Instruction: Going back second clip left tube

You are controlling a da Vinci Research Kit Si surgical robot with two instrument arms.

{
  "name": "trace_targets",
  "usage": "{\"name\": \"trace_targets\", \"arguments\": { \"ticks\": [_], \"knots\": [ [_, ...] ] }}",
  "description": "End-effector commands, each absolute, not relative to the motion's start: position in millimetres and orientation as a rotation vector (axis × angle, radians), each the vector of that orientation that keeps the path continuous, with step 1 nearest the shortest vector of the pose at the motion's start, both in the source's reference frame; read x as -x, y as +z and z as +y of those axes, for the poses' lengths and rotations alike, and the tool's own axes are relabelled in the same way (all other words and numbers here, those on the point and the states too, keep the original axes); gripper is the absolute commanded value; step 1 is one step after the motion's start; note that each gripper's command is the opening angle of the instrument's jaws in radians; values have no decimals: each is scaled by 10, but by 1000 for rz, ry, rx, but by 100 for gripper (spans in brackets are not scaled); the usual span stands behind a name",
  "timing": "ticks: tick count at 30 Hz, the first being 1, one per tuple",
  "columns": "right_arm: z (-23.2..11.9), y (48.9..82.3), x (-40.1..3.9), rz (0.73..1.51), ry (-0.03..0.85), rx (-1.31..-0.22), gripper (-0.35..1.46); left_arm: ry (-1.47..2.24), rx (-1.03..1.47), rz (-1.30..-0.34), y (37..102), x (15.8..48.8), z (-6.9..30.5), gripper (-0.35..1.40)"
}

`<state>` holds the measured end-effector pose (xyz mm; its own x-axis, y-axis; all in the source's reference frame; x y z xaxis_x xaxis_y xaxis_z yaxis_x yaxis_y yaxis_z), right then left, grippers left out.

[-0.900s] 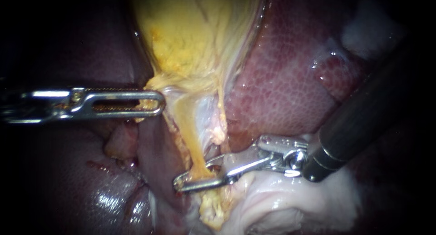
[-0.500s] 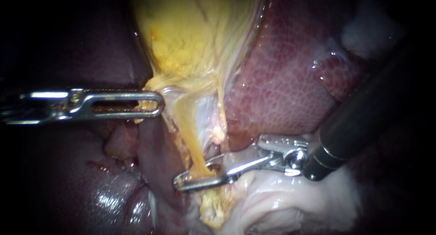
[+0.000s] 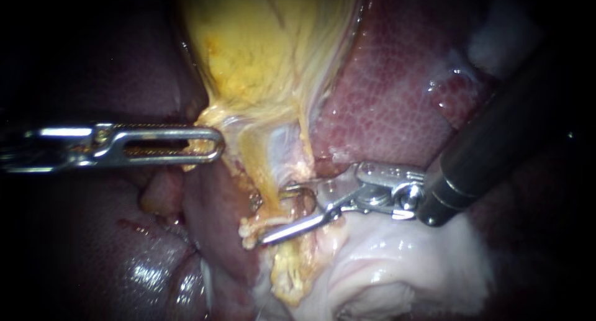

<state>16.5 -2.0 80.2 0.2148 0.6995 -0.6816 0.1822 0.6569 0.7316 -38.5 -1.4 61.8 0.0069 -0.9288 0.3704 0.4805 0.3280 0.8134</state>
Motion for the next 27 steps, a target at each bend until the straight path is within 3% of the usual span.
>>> {"name": "trace_targets", "arguments": {
  "ticks": [1, 8, 17, 27],
  "knots": [
    [-21, 800, -162, 1339, 415, -832, 60, -1189, -542, -1054, 618, 384, -14, -35],
    [-18, 768, -116, 1355, 384, -800, 60, -1188, -542, -1054, 621, 384, -14, -35],
    [27, 702, -45, 1364, 386, -649, 60, -1188, -539, -1055, 625, 386, -15, -35],
    [36, 667, -32, 1360, 362, -621, 60, -1181, -540, -1059, 640, 398, -19, -35]
  ]
}}
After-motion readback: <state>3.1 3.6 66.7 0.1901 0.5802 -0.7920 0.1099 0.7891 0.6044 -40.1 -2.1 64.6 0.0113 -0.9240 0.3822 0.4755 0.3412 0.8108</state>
